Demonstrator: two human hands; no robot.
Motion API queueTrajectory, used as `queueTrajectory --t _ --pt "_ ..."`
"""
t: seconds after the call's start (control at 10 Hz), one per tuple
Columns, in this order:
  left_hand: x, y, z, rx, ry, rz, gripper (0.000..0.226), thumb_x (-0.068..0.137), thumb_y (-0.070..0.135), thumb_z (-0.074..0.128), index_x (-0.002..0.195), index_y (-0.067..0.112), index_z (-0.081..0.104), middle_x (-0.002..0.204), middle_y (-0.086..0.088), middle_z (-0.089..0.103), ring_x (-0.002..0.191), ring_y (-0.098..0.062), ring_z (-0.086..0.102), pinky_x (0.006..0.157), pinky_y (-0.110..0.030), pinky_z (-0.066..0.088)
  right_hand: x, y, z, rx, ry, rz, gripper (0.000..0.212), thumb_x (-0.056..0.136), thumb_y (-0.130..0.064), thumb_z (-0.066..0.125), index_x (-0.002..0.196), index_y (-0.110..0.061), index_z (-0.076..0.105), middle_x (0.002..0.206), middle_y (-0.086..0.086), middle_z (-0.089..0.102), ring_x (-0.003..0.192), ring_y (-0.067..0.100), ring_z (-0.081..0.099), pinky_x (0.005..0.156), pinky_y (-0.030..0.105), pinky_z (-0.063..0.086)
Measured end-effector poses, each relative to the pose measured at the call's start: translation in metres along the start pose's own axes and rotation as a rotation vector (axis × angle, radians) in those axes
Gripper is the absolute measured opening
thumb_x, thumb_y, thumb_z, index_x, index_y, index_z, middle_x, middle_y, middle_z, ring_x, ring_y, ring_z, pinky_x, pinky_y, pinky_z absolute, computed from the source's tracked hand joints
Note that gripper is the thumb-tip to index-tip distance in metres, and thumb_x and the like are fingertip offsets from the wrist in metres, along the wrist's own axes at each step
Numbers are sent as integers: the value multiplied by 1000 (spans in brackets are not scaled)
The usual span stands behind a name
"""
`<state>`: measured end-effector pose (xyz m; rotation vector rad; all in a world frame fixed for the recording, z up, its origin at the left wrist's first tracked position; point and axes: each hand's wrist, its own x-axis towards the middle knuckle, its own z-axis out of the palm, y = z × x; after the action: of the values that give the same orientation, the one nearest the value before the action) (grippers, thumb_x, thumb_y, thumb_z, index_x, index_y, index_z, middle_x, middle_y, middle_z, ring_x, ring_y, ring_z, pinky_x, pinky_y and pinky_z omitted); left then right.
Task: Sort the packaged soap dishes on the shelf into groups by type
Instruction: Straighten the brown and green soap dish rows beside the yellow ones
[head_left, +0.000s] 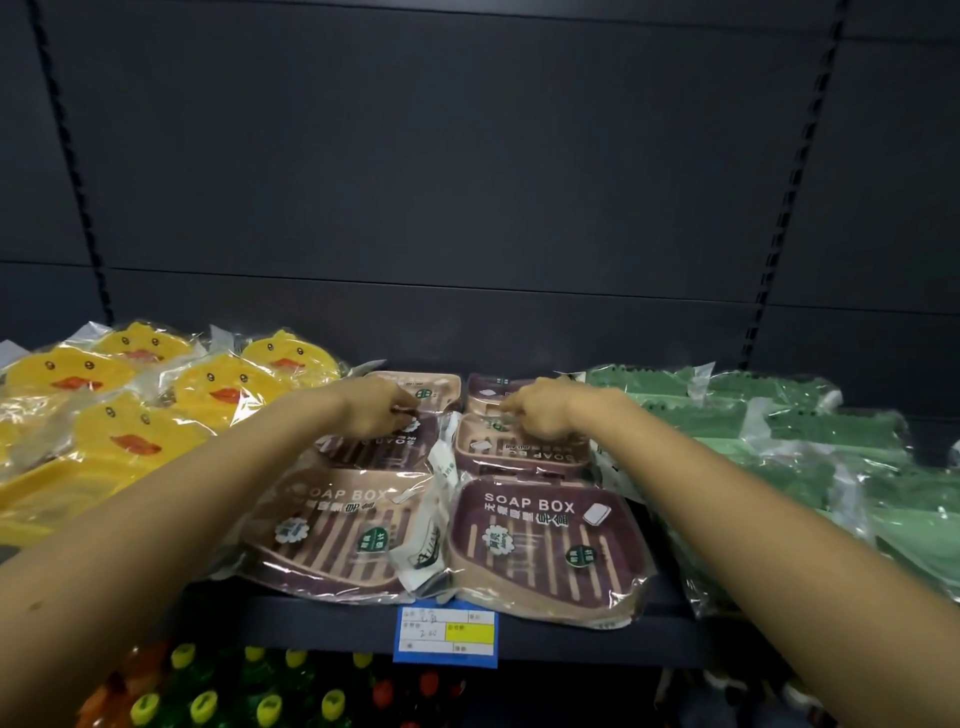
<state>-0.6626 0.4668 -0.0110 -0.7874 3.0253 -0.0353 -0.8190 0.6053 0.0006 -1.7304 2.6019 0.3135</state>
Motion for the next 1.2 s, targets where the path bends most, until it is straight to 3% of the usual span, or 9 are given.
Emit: queueTrajectory --t 0.2,0.3,0.4,0.5,0.6,0.7,0.8,1.1,1.2 --pt "-28 0 -18 -51 13 7 46 95 36 41 138 18 42 153 -1 31 145 -19 17 116 -38 21 -35 8 -16 201 -38 -89 64 84 -63 49 135 -25 49 143 -1 49 129 22 47 110 39 35" --pt "-47 1 -25 -72 35 62 44 95 34 41 136 17 47 152 -2 34 142 -16 27 111 -30 27 -45 10 -16 164 -123 -141 62 81 -56 60 135 -28 50 138 -7 53 123 15 51 106 29 37" --pt "-67 -4 -29 -153 -13 137 42 93 37 45 129 19 54 138 2 53 130 -3 37 104 -25 32 -47 7 -9 135 -94 -149 53 86 -46 59 135 -27 51 96 -19 59 96 8 55 83 17 38" --pt "-84 -14 -23 -116 -18 132 77 64 83 40 117 32 62 126 10 62 120 -1 49 101 -28 42 -54 5 -6 99 -31 -151 52 88 -48 54 135 -26 50 122 -10 60 122 18 51 101 25 37" --pt "-92 -25 -14 -119 -33 179 75 53 88 47 112 44 61 120 18 64 111 -1 59 97 -32 49 -80 0 -7 166 126 -212 55 85 -54 54 131 -24 55 139 -3 54 128 17 50 109 34 37" --pt "-109 -21 -9 -39 -68 243 67 57 82 55 118 52 53 129 25 55 117 4 52 101 -30 45 -122 -17 -5 314 101 -299 66 74 -60 63 130 -26 55 135 -12 56 122 6 53 106 28 42" --pt "-116 -22 1 -30 -106 222 73 52 82 61 117 51 51 127 20 58 118 -4 54 100 -37 47 -145 -28 3 153 27 -340 75 67 -63 68 133 -33 49 134 -16 54 119 4 51 101 23 42" --pt "-133 5 -8 -176 -183 308 65 70 56 60 129 30 53 144 16 42 128 3 42 109 -20 33 -139 -23 13 115 75 -332 72 70 -63 66 133 -36 48 133 -14 57 119 9 53 102 34 43" --pt "-143 0 -11 -214 -119 281 49 82 39 62 128 24 54 139 15 45 81 23 55 74 1 42 -138 -26 4 130 88 -345 70 72 -66 61 134 -36 47 135 -16 53 123 7 50 104 33 42"
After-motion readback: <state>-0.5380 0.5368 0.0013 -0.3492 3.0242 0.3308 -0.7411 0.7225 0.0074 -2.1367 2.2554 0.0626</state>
